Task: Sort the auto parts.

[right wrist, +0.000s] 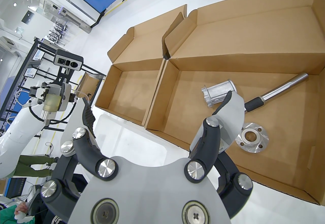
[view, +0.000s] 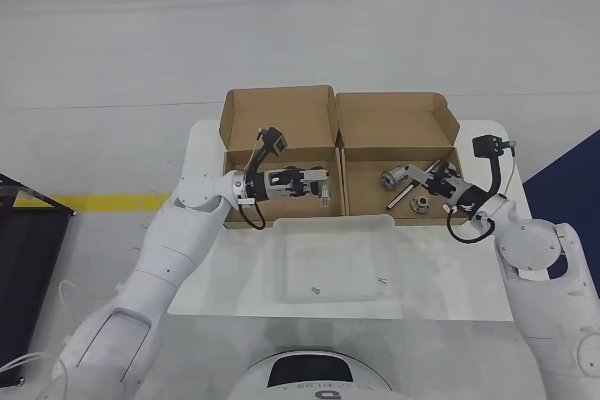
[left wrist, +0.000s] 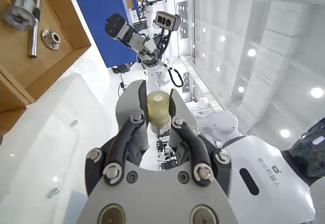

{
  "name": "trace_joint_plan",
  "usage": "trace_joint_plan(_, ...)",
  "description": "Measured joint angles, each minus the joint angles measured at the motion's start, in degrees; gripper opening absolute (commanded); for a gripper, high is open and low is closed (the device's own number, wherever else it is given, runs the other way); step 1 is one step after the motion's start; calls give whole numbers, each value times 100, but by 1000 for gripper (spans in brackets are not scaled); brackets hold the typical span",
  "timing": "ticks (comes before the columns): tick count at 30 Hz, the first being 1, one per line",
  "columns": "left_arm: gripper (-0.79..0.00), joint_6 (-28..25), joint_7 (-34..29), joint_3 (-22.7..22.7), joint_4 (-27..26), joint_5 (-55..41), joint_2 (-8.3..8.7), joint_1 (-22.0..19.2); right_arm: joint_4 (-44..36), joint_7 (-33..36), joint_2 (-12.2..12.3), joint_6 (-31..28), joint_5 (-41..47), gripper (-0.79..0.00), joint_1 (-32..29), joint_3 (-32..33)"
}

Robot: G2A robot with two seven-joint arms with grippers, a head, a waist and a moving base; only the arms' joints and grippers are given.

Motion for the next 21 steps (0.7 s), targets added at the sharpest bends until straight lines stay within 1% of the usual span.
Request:
trace_joint_plan(1, -785, 18, 14, 10, -9, -19, -5, 16, 0, 0, 0, 0, 0, 0, 0, 0)
trace_joint_plan(3, -785, 354, 219, 34, -27, -223, -23, 62, 0, 0, 0, 0, 0, 0, 0, 0)
trace_joint_plan(5, -785, 1070, 642, 67, 157, -216, -33, -47, 0, 0, 0, 0, 0, 0, 0, 0)
trace_joint_plan(7, -785, 1673, 769, 117, 349, -183, -67, -104, 0, 0, 0, 0, 0, 0, 0, 0)
trace_joint_plan(8, -785, 2120, 721, 133, 471, -364, -91, -162, 0, 0, 0, 0, 0, 0, 0, 0)
trace_joint_plan(10, -785, 2745, 726, 147, 709, -851, -124, -276, 0, 0, 0, 0, 0, 0, 0, 0)
trace_joint_plan(11, -785, 3151, 723, 166, 860, -1134, -150, -335, 0, 0, 0, 0, 0, 0, 0, 0)
trace_joint_plan(13, -785, 3796, 628, 186, 1065, -1559, -197, -413, 0, 0, 0, 0, 0, 0, 0, 0)
trace_joint_plan(14, -785, 4223, 554, 192, 1172, -1836, -231, -460, 0, 0, 0, 0, 0, 0, 0, 0)
trace_joint_plan(20, -785, 5901, 144, 327, 1516, -3079, -402, -591, 0, 0, 0, 0, 0, 0, 0, 0)
trace_joint_plan(21, -785, 6033, 188, 364, 1525, -3196, -423, -596, 0, 0, 0, 0, 0, 0, 0, 0)
